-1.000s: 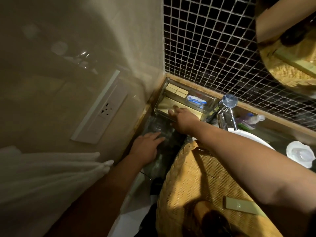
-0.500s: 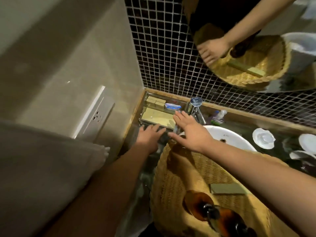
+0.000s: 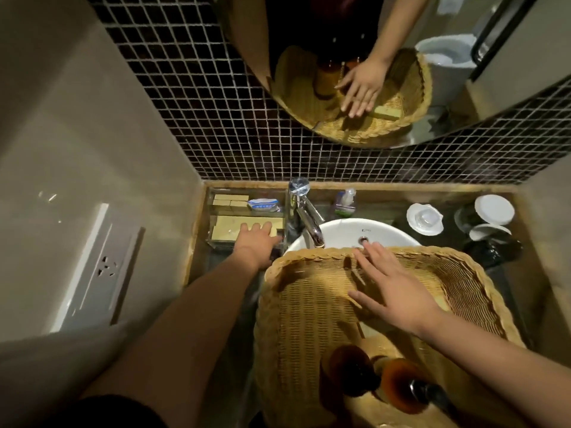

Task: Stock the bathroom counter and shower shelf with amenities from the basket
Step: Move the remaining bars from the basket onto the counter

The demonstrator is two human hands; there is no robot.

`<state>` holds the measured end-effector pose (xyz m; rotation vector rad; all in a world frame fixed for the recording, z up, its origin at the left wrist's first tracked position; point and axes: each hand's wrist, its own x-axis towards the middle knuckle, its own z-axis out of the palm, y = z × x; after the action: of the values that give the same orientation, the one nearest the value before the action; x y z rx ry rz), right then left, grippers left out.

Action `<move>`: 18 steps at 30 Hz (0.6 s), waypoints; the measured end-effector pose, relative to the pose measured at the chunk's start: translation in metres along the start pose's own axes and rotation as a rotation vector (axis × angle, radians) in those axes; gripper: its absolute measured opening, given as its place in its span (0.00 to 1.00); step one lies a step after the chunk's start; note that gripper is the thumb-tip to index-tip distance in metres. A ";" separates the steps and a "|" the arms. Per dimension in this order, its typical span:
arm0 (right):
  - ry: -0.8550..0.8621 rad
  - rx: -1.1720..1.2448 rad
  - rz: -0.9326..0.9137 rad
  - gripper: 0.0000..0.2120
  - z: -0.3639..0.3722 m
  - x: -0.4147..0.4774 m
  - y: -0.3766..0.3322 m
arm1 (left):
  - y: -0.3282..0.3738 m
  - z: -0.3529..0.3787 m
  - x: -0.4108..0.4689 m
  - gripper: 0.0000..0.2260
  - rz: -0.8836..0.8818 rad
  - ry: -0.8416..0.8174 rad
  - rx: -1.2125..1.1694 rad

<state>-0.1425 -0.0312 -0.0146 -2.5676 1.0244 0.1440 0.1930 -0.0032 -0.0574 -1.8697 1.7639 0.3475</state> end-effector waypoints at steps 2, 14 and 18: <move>-0.010 -0.007 0.006 0.40 0.007 -0.011 0.005 | -0.003 0.005 0.004 0.33 0.011 0.009 0.023; -0.279 -0.031 -0.048 0.36 0.043 -0.062 0.052 | 0.001 0.007 0.014 0.31 0.021 0.001 0.114; -0.364 -0.092 -0.058 0.37 0.047 -0.064 0.058 | -0.004 0.012 0.009 0.33 0.026 0.014 0.052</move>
<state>-0.2268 -0.0114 -0.0616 -2.5184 0.8211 0.6304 0.1999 -0.0045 -0.0717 -1.8189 1.7907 0.2959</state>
